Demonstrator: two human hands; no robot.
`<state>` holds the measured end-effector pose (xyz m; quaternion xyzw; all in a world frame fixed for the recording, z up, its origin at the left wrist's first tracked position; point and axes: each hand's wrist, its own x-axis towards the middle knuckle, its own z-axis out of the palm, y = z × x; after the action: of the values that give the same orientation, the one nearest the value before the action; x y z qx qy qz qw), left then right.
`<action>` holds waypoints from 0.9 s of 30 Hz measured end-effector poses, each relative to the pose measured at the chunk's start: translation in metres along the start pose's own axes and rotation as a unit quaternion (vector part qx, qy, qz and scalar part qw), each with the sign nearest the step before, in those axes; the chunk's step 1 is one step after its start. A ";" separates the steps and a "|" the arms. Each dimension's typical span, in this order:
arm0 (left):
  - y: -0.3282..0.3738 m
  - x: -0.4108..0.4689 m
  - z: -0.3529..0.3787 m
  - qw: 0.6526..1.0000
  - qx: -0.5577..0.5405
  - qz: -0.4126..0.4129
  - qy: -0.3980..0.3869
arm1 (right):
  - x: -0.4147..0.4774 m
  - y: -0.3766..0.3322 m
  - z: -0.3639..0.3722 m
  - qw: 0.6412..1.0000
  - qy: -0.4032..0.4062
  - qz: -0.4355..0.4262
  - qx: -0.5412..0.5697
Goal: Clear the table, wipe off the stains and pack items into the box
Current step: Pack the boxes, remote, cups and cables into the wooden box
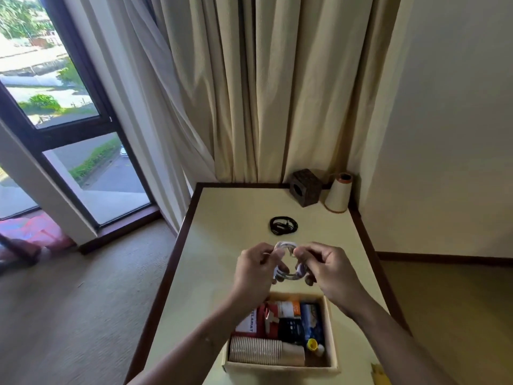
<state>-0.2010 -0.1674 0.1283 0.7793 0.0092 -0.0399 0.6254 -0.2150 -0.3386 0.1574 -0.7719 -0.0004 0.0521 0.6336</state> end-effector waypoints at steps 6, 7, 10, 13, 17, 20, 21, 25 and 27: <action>-0.073 -0.017 0.021 0.972 0.214 0.004 -0.098 | 0.002 0.074 -0.014 0.967 -0.043 0.099 -0.231; -0.083 -0.017 0.021 0.964 0.247 0.020 -0.098 | 0.005 0.086 -0.017 0.957 -0.035 0.112 -0.266; -0.111 -0.014 0.012 0.939 0.336 0.069 -0.025 | 0.010 0.113 -0.023 0.927 -0.046 0.126 -0.351; -0.131 -0.009 -0.002 0.917 0.394 0.060 0.010 | 0.013 0.127 -0.021 0.897 -0.083 0.133 -0.414; -0.154 -0.001 -0.012 0.915 0.403 -0.011 -0.017 | 0.016 0.137 -0.014 0.867 -0.115 0.107 -0.472; -0.164 -0.003 -0.012 0.925 0.376 -0.035 -0.050 | 0.018 0.136 -0.008 0.810 -0.134 0.052 -0.569; -0.166 -0.005 -0.012 0.926 0.372 -0.037 -0.055 | 0.018 0.136 -0.007 0.789 -0.134 0.032 -0.599; -0.171 -0.007 -0.011 0.924 0.378 -0.027 -0.053 | 0.016 0.144 0.000 0.723 -0.127 -0.007 -0.678; -0.172 -0.008 -0.012 0.923 0.380 -0.023 -0.055 | 0.010 0.151 0.001 0.712 -0.107 -0.022 -0.693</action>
<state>-0.2190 -0.1182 -0.0364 0.9545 -0.0234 -0.0972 0.2810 -0.2153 -0.3664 0.0091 -0.9836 -0.1213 0.1052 -0.0827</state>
